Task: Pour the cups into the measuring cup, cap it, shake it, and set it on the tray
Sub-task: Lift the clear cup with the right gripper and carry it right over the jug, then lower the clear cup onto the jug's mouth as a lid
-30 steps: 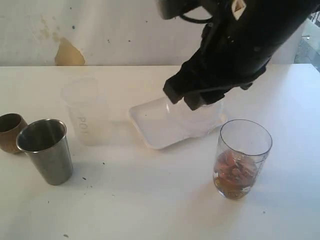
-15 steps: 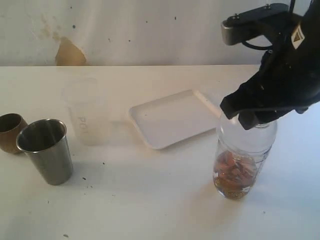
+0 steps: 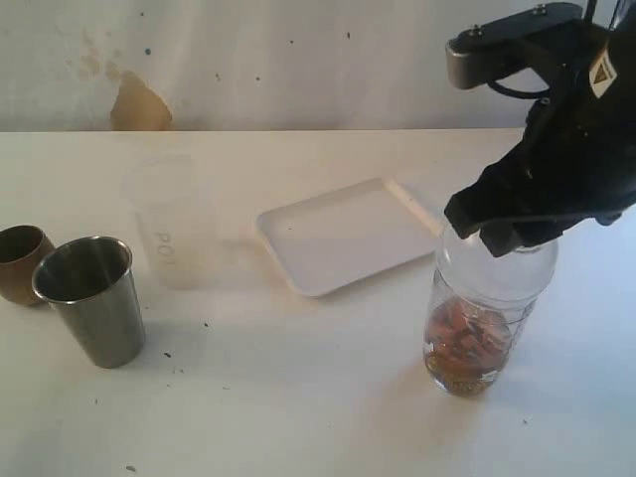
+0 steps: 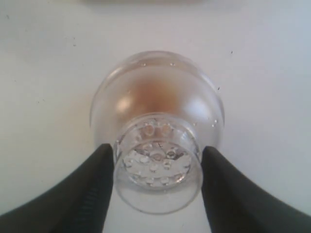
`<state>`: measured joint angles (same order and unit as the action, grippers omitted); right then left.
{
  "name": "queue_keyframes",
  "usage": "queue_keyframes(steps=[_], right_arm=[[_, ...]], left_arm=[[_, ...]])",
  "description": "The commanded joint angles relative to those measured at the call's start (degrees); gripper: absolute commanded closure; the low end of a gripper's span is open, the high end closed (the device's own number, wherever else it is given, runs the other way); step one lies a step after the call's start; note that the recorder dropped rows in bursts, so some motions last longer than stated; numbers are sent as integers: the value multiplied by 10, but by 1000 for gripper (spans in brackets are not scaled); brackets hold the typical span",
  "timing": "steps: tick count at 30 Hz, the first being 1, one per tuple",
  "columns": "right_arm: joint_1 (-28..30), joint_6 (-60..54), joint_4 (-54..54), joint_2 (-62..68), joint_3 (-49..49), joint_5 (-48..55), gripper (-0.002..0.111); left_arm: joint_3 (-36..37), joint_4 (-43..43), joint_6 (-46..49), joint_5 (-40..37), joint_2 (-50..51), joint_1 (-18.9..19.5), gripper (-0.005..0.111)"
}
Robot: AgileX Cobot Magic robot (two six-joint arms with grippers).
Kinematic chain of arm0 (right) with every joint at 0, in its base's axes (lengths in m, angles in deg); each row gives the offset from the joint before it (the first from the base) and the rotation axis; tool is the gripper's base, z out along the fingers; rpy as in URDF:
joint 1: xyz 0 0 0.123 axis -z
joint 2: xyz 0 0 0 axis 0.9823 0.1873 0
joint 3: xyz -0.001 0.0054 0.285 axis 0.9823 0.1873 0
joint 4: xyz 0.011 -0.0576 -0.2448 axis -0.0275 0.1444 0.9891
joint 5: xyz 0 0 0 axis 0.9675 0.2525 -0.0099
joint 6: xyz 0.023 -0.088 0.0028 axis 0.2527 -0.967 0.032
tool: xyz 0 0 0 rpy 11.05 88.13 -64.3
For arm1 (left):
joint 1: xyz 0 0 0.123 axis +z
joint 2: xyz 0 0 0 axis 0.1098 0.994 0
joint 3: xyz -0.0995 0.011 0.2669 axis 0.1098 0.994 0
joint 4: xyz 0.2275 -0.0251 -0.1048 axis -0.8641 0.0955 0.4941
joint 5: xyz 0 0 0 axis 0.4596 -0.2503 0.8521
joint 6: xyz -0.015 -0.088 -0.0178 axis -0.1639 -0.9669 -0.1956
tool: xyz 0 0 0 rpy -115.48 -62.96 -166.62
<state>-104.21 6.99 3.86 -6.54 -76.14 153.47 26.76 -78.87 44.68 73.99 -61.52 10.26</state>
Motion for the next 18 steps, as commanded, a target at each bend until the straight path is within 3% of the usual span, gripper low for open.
queue_keyframes(steps=[1,8,18], right_arm=[[6,-2,4,-27,2,-1,108],[6,-2,2,-58,60,-1,108],[6,-2,33,-58,62,-1,108]], left_arm=[[3,-1,-1,0,-1,-2,107],[3,-1,-1,0,-1,-2,107],[3,-1,-1,0,-1,-2,107]])
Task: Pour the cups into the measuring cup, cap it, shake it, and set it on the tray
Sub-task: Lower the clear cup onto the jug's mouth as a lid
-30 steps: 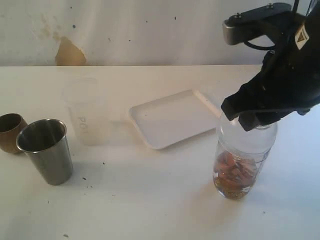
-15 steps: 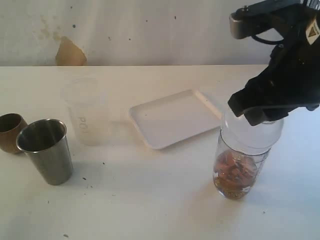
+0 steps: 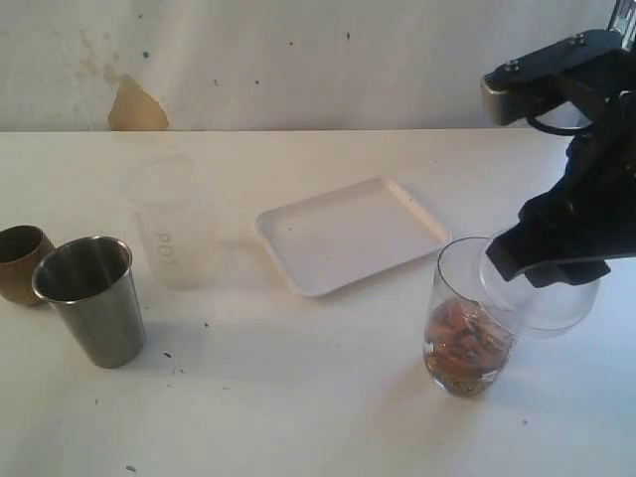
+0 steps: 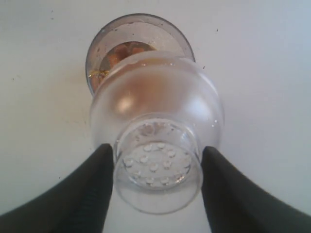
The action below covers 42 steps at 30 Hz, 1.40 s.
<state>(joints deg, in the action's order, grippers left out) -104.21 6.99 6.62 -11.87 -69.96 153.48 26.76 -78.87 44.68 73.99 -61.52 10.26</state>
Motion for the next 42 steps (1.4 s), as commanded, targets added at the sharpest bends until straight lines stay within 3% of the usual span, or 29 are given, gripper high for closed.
queue_keyframes(steps=[1,42], right_arm=[[6,-2,0,-5,0,-9,108],[6,-2,-5,23,0,-72,108]], left_arm=[[3,-1,-1,0,-1,-2,107],[3,-1,-1,0,-1,-2,107]])
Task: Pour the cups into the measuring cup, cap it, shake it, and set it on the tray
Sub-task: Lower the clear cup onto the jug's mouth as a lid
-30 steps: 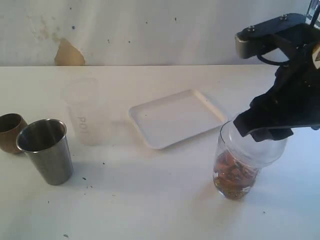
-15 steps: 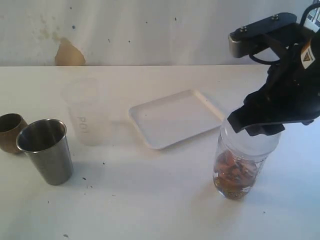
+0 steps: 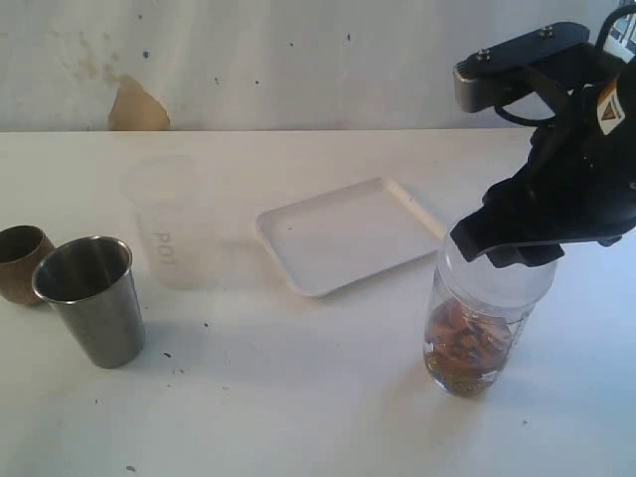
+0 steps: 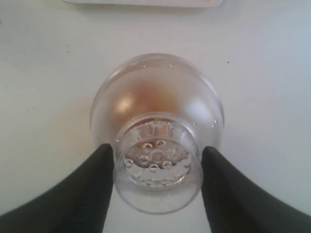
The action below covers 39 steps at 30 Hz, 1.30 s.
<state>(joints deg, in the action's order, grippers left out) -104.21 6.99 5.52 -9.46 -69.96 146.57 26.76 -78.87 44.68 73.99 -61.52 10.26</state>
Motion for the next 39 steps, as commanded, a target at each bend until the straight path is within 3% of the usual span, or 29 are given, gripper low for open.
queue_keyframes(steps=[1,12,20,30,39], right_arm=[[6,-2,6,-1,1,-5,108],[6,1,10,-1,16,-24,106],[6,1,13,-1,20,-48,81],[6,1,28,-1,20,-48,60],[6,1,30,-1,20,-52,52]], left_arm=[[3,-1,-1,0,-1,-2,107],[3,-1,-1,0,-1,-2,107],[3,-1,-1,0,-1,-2,107],[3,-1,-1,0,-1,-2,107],[3,-1,-1,0,-1,-2,107]])
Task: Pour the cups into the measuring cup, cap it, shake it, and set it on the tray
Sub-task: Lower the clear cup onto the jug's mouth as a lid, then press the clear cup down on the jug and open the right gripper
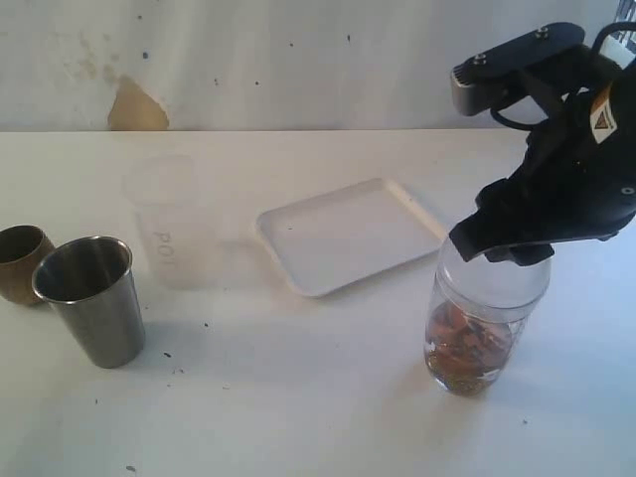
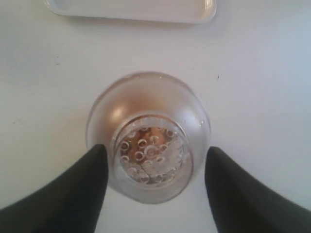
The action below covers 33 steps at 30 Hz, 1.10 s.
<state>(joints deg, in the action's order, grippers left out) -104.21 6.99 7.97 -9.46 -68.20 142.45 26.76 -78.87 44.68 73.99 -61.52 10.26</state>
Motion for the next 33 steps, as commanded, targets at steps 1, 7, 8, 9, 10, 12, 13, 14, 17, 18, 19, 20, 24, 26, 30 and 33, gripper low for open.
queue_keyframes(steps=[1,7,8,9,10,12,13,14,17,18,19,20,24,26,30,33], right_arm=[[6,1,7,-1,2,-12,52],[6,-2,11,-3,-8,-19,53],[6,-2,11,-3,-13,-22,53],[6,-2,12,-4,-16,-22,53],[6,-2,12,-4,-20,-23,53],[6,-2,12,-8,-20,-30,53],[6,-2,12,-10,-20,-31,53],[6,-2,12,-13,-20,-31,55],[4,-2,11,-23,-20,-31,71],[4,-5,11,-26,-20,-33,80],[4,-12,6,-30,-20,-36,90],[4,-22,1,-33,-20,-39,99],[4,-36,-19,-35,-19,-44,108],[4,-36,-19,-30,-18,-51,108],[4,-36,-19,-7,-18,-40,108],[4,-36,-10,8,-18,-37,108]], left_arm=[[3,-1,-1,0,-1,-2,107],[3,-1,-1,0,-1,-2,107],[3,-1,-1,0,-1,-2,107],[3,-1,-1,0,-1,-2,107],[3,-1,-1,0,-1,-2,107],[3,-1,-1,0,-1,-2,107],[3,-1,-1,0,-1,-2,107],[3,-1,-1,0,-1,-2,107],[3,-1,-1,0,-1,-2,107],[3,-1,-1,0,-1,-2,107],[3,-1,-1,0,-1,-2,107],[3,-1,-1,0,-1,-2,107],[3,-1,-1,0,-1,-2,107],[3,-1,-1,0,-1,-2,107],[3,-1,-1,0,-1,-2,107],[3,-1,-1,0,-1,-2,107]])
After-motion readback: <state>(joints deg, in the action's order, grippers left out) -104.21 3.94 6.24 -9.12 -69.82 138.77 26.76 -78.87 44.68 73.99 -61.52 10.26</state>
